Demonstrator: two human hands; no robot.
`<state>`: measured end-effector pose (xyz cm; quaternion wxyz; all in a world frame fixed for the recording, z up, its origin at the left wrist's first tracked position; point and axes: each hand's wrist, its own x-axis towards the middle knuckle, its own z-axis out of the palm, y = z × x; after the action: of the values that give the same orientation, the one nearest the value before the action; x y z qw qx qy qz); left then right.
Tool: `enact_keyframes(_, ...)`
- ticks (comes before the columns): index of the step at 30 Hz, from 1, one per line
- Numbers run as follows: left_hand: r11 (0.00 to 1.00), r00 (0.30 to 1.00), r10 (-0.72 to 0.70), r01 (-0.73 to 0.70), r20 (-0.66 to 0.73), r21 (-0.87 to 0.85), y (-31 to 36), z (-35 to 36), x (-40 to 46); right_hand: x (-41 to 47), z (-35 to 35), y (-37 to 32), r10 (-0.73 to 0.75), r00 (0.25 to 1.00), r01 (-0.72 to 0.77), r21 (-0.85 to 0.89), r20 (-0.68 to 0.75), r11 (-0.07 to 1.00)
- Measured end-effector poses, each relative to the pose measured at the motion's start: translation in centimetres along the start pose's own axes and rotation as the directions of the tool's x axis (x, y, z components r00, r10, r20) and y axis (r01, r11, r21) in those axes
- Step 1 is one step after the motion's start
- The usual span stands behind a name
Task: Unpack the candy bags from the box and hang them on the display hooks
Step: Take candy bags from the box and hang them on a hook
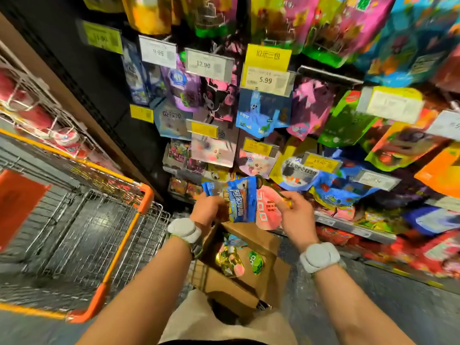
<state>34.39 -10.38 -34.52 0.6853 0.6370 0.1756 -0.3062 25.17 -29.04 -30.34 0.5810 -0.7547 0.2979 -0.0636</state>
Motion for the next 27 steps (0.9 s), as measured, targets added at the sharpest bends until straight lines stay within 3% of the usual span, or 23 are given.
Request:
enact_keyframes(6, 0.972, 0.97, 0.216, -0.203, 0.109, -0.119, 5.4, 1.2, -2.6, 0.4, -1.7, -5.9, -0.158, 0.987, 0.156, -0.079, -0.017, 0.985)
enact_keyframes(15, 0.922, 0.927, 0.371, -0.374, -0.05, -0.1, 14.0, 1.6, -3.9, 2.5, -3.4, -14.6, -0.403, 0.88, 0.403, -0.055, -0.25, 0.913)
enact_keyframes(20, 0.859, 0.857, 0.511, -0.512, -0.064, -0.007, 20.0, 2.0, -5.3, 2.9, -4.0, -19.4, -0.491, 0.829, 0.501, -0.034, -0.269, 0.865)
enact_keyframes(23, 0.763, 0.764, 0.643, -0.635, -0.049, 0.12, 23.1, 1.8, -5.8, 3.2, -4.5, -22.1, -0.569, 0.78, 0.578, -0.05, -0.258, 0.815)
enact_keyframes(27, 0.51, 0.553, 0.827, -0.813, 0.099, 0.282, 26.8, 1.8, -7.0, 3.2, -5.4, -25.8, -0.638, 0.726, 0.653, -0.033, -0.256, 0.757)
